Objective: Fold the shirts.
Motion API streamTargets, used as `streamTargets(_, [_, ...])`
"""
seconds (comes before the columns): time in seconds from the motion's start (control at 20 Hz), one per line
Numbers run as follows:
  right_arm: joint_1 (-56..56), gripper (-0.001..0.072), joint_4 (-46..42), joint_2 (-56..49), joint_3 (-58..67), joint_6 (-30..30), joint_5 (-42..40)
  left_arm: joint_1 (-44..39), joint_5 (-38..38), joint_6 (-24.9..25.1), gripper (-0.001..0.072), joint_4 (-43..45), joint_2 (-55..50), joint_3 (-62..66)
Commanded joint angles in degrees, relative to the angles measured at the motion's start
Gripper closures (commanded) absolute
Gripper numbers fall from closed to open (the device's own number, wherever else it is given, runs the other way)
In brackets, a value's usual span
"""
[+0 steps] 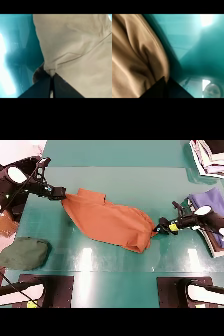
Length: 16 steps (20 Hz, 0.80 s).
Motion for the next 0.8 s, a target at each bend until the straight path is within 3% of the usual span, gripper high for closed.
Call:
streamTargets(0.0, [1.97, 0.0692, -3.26, -0.63, 4.92, -0.28, -0.15, 0.04, 0.44, -0.55, 0.0683, 0.50, 1.90, 0.11])
streamTargets(0.25, [-4.61, 0.0693, -8.37, 12.83, 19.61, -0.04, 2.38, 0.04, 2.69, -2.05, 0.0683, 7.10, 15.13, 6.75])
streamTargets(0.55, [-14.69, 0.0693, -8.41, 29.55, 40.96, -0.09, 3.28, 0.02, 2.75, -2.27, 0.0683, 7.37, 28.57, 26.58])
streamTargets(0.75, [-21.59, 0.0694, -8.46, 36.26, 50.62, -0.11, 4.04, 0.02, 1.29, -5.01, 0.0684, 6.40, 31.54, 38.21])
